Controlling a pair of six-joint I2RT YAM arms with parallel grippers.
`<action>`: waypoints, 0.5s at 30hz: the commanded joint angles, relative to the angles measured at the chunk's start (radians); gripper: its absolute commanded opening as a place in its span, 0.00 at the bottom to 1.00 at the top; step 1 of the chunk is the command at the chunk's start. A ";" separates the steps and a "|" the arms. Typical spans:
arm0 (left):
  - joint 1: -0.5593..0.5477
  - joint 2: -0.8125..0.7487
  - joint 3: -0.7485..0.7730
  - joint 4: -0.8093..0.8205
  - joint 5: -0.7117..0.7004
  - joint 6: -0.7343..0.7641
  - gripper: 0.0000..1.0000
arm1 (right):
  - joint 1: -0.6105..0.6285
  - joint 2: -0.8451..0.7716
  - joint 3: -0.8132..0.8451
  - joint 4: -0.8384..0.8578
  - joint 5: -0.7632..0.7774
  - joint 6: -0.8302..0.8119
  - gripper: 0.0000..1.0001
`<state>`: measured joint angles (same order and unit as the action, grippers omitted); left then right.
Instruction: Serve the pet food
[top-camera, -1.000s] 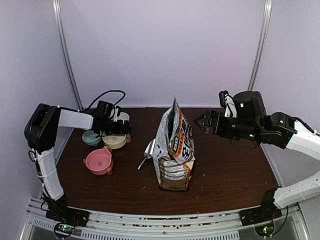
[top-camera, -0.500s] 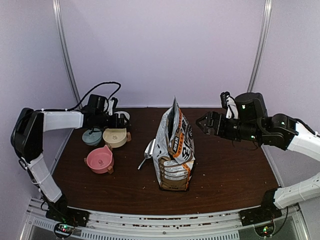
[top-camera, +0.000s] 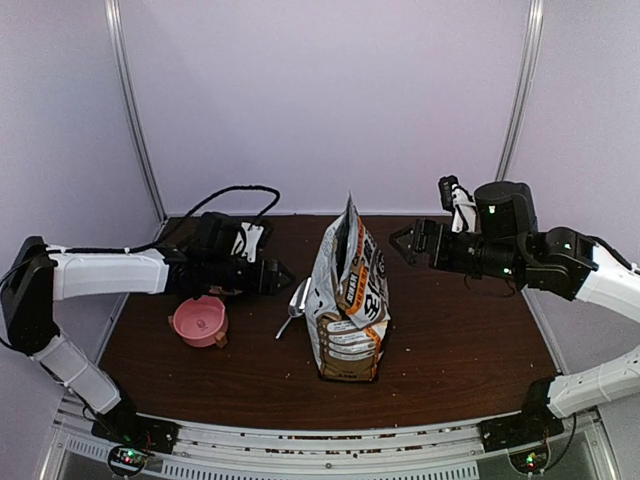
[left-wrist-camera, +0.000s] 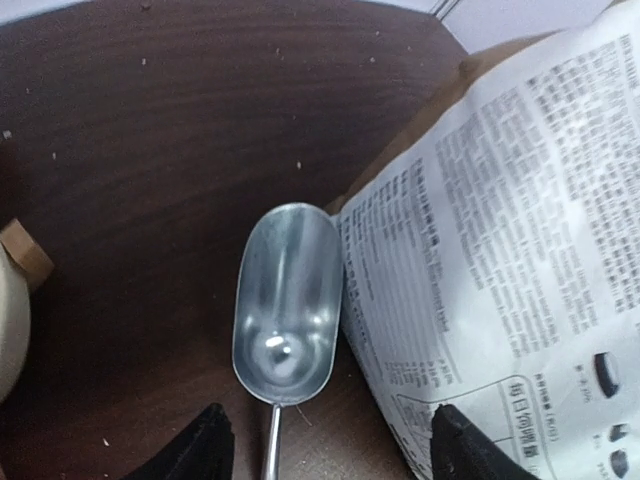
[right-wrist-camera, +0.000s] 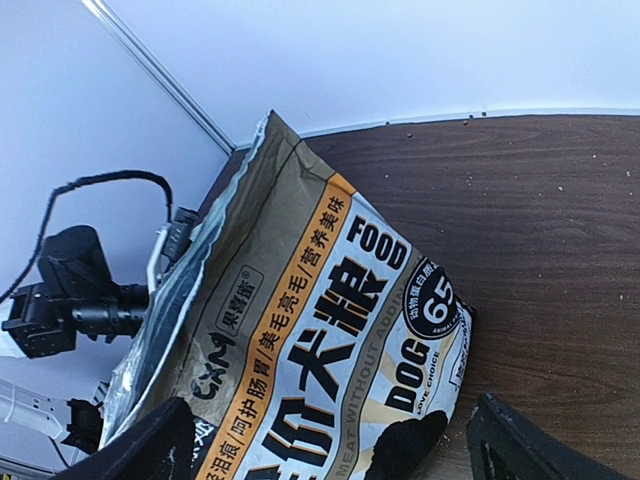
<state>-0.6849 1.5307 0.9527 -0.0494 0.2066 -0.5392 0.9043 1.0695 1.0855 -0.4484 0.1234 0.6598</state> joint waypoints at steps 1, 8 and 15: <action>-0.005 0.074 -0.055 0.137 0.012 -0.168 0.69 | -0.004 -0.032 -0.021 0.048 -0.019 -0.025 0.96; -0.008 0.202 -0.033 0.144 0.031 -0.231 0.59 | -0.004 -0.034 -0.041 0.057 -0.033 -0.012 0.96; -0.007 0.261 -0.014 0.133 0.033 -0.234 0.50 | -0.005 -0.045 -0.051 0.066 -0.030 -0.012 0.96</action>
<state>-0.6937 1.7626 0.9043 0.0368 0.2253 -0.7563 0.9031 1.0470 1.0500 -0.4099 0.1005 0.6533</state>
